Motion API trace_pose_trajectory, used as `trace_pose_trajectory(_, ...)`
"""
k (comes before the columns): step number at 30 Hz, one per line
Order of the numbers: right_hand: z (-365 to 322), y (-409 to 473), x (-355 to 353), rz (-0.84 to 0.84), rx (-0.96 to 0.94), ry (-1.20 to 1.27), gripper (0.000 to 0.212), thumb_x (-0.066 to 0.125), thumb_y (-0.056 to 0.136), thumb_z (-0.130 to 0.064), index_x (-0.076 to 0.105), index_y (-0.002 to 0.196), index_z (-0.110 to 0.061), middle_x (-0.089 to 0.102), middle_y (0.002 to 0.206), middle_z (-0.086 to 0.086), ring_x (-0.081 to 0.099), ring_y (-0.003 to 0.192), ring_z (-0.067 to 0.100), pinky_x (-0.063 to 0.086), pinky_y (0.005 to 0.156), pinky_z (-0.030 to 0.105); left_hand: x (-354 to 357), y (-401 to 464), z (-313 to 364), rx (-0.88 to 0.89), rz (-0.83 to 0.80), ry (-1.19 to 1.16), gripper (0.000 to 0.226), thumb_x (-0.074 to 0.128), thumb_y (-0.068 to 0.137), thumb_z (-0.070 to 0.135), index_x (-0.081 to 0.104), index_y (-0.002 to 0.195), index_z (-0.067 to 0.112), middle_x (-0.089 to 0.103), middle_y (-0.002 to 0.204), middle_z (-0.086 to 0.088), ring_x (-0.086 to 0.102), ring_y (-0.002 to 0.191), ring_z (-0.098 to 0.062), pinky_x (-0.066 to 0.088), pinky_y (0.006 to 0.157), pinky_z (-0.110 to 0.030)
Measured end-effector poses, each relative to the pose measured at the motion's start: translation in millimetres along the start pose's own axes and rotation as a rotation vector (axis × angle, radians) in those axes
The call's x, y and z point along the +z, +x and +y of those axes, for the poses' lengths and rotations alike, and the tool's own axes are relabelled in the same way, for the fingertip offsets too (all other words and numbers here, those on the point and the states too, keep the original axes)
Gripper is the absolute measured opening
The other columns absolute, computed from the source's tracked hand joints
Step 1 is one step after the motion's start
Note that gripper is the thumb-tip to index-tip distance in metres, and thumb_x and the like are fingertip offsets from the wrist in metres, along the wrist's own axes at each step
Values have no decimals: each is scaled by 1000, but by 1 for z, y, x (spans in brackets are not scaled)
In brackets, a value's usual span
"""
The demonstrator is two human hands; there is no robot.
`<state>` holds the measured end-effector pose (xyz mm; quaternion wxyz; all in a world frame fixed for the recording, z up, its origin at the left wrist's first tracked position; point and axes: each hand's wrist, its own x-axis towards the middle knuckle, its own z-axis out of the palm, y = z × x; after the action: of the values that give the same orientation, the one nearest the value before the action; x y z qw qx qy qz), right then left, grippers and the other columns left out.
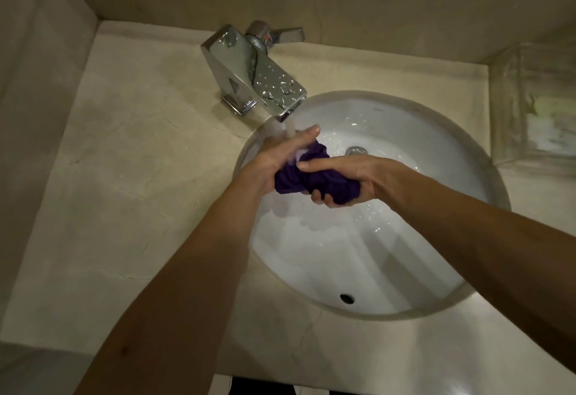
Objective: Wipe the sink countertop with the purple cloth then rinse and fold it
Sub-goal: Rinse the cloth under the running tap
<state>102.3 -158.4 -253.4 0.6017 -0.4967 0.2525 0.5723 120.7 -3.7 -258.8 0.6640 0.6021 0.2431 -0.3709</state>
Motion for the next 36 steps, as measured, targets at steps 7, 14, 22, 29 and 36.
trace_pose_trajectory(7, 2, 21, 15, 341, -168, -475, 44, 94, 69, -17, 66, 102, -9, 71, 83, 7, 68, 55, 16, 52, 48, 23, 6, 20, -4, -32, 300, 91, 19, 85, 73, 15, 68, 78, 8, 67, 67, -3, 63, 47, -11, 56, 49, -21)
trace_pose_trajectory(14, 11, 42, 20, 499, -429, -749, 60, 92, 65, -15, 62, 117, -19, 65, 79, -3, 63, 65, 15, 47, 50, 18, 4, 31, -15, 30, 474, 75, 26, 87, 67, 17, 67, 82, 12, 74, 81, -5, 72, 70, -18, 62, 68, -28)
trace_pose_trajectory(22, 7, 21, 4, 366, -382, -485, 37, 94, 69, -15, 71, 97, -10, 70, 75, 5, 67, 64, 18, 59, 62, 32, -3, 8, 8, 116, 159, 50, 49, 82, 60, 36, 72, 100, 12, 75, 99, -13, 73, 90, -30, 59, 88, -51)
trace_pose_trajectory(29, -1, -3, -9, 14, -44, -239, 47, 78, 71, -37, 66, 108, -12, 70, 87, 1, 60, 61, 15, 52, 53, 27, -22, 4, 3, 184, -97, 130, 60, 81, 77, 53, 69, 119, 12, 75, 112, -9, 69, 109, -31, 53, 99, -52)
trace_pose_trajectory(36, -5, 18, 6, 164, -60, -316, 29, 83, 82, -19, 64, 100, -8, 62, 73, 5, 55, 53, 16, 48, 46, 25, 3, 21, -1, 139, 263, 161, 26, 82, 66, 26, 67, 71, 5, 67, 63, -10, 64, 58, -28, 58, 58, -34)
